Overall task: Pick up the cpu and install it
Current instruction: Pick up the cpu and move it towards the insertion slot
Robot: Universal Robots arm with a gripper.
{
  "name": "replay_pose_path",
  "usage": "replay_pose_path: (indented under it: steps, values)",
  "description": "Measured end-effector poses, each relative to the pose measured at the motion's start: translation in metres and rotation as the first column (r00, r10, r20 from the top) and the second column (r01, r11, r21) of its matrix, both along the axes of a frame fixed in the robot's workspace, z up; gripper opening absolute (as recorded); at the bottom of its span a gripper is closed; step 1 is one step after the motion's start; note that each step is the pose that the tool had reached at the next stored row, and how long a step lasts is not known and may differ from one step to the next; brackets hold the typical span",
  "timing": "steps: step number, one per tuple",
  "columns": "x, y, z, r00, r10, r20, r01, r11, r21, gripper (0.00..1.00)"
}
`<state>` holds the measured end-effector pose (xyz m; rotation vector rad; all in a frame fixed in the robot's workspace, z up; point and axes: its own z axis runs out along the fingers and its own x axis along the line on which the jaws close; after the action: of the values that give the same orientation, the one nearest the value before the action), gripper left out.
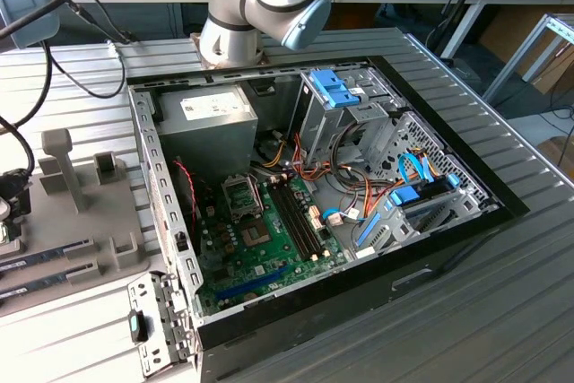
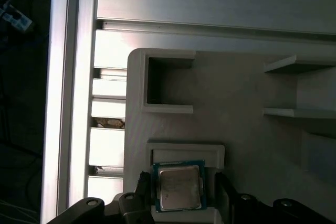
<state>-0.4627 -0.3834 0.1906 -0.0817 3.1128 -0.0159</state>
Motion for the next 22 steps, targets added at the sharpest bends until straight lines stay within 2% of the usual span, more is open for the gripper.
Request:
replay_pose_path:
  steps: [8, 9, 11, 22]
  values:
    - [0.0, 0.0, -0.0001, 1.0, 0.0, 0.0, 0.0, 1.0, 0.0, 0.6]
    - [0.0, 0.0, -0.0001, 1.0, 0.0, -0.0001, 0.0, 1.0, 0.0, 0.59]
    - [0.0, 0.0, -0.0001, 1.0, 0.0, -0.0001, 0.0, 1.0, 0.0, 0.47]
    - [0.0, 0.0, -0.0004, 1.0, 0.0, 0.0, 0.0, 1.0, 0.0, 0.47]
